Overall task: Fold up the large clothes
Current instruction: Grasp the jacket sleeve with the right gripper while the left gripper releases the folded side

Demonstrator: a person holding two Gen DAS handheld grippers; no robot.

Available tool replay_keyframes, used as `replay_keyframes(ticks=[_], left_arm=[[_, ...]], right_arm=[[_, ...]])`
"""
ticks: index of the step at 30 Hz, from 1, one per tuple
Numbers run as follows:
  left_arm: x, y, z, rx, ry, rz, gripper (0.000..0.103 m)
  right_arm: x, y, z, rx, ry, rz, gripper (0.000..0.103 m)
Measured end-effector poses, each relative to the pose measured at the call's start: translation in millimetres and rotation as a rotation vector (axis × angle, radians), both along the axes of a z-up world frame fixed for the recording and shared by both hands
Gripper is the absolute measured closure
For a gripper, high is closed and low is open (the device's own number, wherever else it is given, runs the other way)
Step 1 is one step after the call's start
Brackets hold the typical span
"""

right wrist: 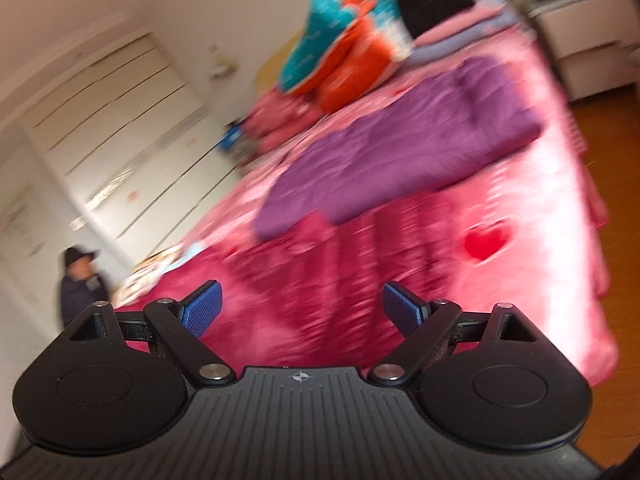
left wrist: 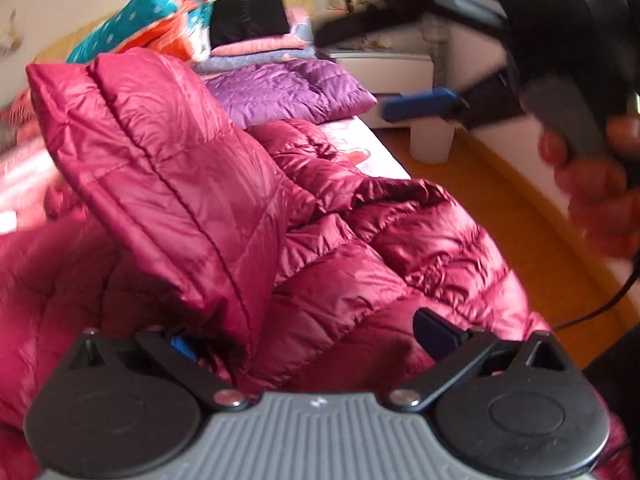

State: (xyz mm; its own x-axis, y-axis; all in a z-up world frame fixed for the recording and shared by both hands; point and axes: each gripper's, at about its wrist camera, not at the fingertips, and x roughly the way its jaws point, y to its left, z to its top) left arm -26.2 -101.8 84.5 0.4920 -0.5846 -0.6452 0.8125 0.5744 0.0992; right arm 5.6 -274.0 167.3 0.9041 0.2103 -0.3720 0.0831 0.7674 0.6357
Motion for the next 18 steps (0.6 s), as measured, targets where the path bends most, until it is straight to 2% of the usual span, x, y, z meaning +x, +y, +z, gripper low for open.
replay_keyframes(ticks=[3, 6, 11, 14, 18], left_arm=[[-12.9, -0.6, 3.3, 0.027, -0.074, -0.067, 0.001], [-18.9, 5.5, 5.6, 0.020, -0.086, -0.102, 0.001], [-15.2, 31.7, 18.6, -0.016, -0.076, -0.045, 0.001], [-9.9, 55.9, 28.5, -0.060, -0.047, -0.013, 0.001], [-2.1, 82.4, 29.3, -0.066, -0.008, 0.033, 0.001]], right_arm=[[3.8, 8.8, 7.5, 0.003, 0.020, 0.059, 0.000], [-2.8, 4.7, 7.7, 0.050, 0.032, 0.076, 0.000], [-23.4, -20.0, -21.3, 0.281, 0.045, 0.046, 0.000], [-36.1, -24.2, -43.1, 0.354, 0.080, 0.021, 0.000], [-50.7, -24.1, -64.8, 0.417, 0.114, 0.011, 0.000]])
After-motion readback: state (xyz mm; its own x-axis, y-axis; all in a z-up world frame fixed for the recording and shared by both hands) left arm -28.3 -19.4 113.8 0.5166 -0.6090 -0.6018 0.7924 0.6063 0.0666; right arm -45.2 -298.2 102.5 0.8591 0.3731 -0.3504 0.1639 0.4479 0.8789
